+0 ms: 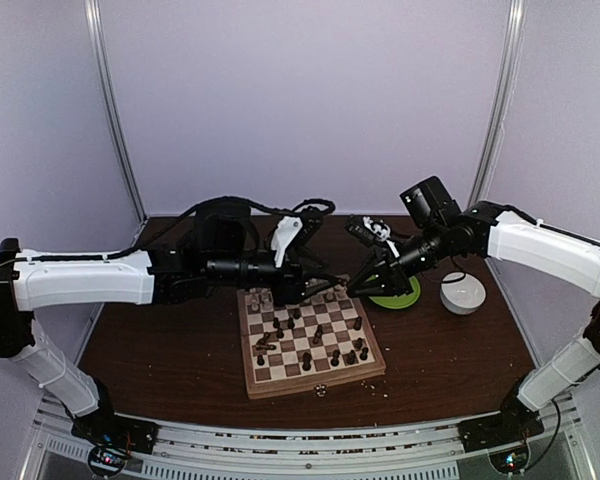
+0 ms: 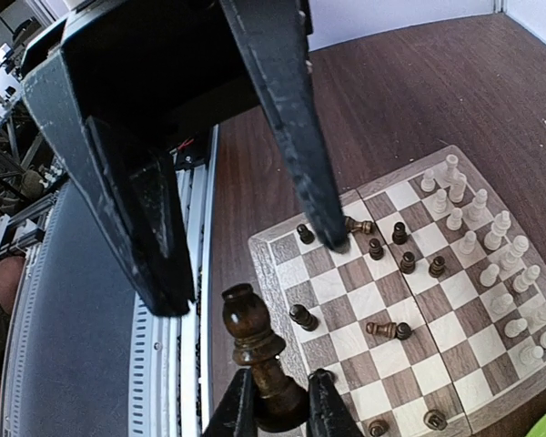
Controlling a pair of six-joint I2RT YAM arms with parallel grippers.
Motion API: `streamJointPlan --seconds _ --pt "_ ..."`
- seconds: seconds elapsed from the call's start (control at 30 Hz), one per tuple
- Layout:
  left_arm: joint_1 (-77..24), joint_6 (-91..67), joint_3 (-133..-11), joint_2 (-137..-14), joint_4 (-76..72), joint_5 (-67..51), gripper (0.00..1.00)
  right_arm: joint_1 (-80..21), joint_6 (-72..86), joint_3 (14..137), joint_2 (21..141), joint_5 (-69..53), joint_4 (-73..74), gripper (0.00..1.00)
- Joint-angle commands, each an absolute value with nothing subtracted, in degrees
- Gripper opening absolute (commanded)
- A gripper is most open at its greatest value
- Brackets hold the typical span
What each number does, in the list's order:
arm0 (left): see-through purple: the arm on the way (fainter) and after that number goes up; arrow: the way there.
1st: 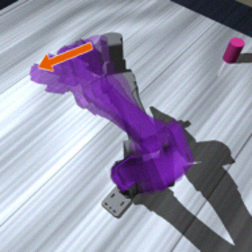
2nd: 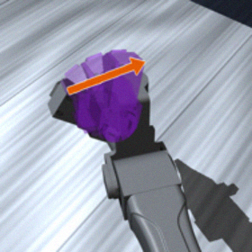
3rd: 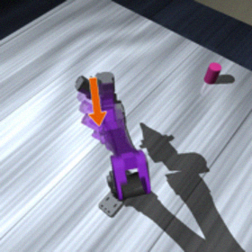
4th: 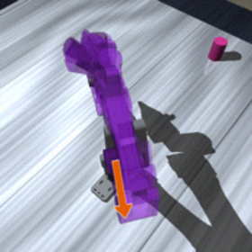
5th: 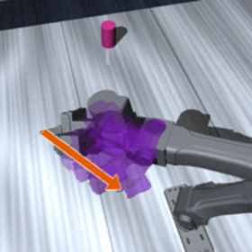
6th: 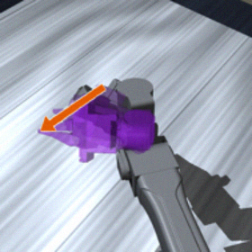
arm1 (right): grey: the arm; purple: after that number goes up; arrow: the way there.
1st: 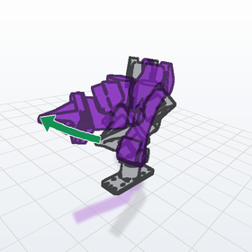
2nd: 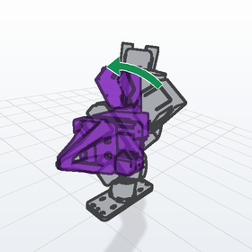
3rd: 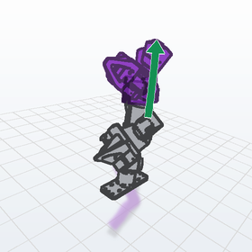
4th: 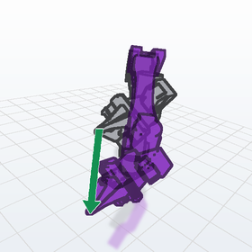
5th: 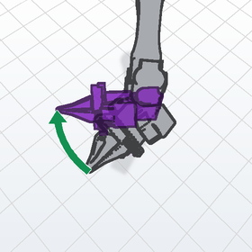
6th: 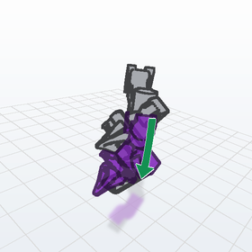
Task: Set up the chess pieces on the board
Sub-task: Pass from the right arm to the left
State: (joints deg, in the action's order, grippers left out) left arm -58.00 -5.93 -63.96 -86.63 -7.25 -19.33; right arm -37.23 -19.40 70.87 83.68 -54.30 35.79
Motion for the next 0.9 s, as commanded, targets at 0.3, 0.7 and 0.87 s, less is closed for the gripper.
streamJointPlan --seconds 0.3,0.7,0.87 --pt "-58.5 -6.1 -70.2 -90.3 -5.4 -23.7 0.39 -36.3 -17.8 69.2 81.5 -59.8 32.7 0.07" --pt "-58.5 -6.7 -72.2 -91.9 -2.1 -25.1 0.21 -35.6 -17.3 68.6 81.4 -60.4 31.6 0.07" --pt "-58.5 -6.9 -73.0 -92.7 -1.5 -25.8 0.12 -35.3 -17.3 68.1 81.4 -60.4 31.3 0.08"
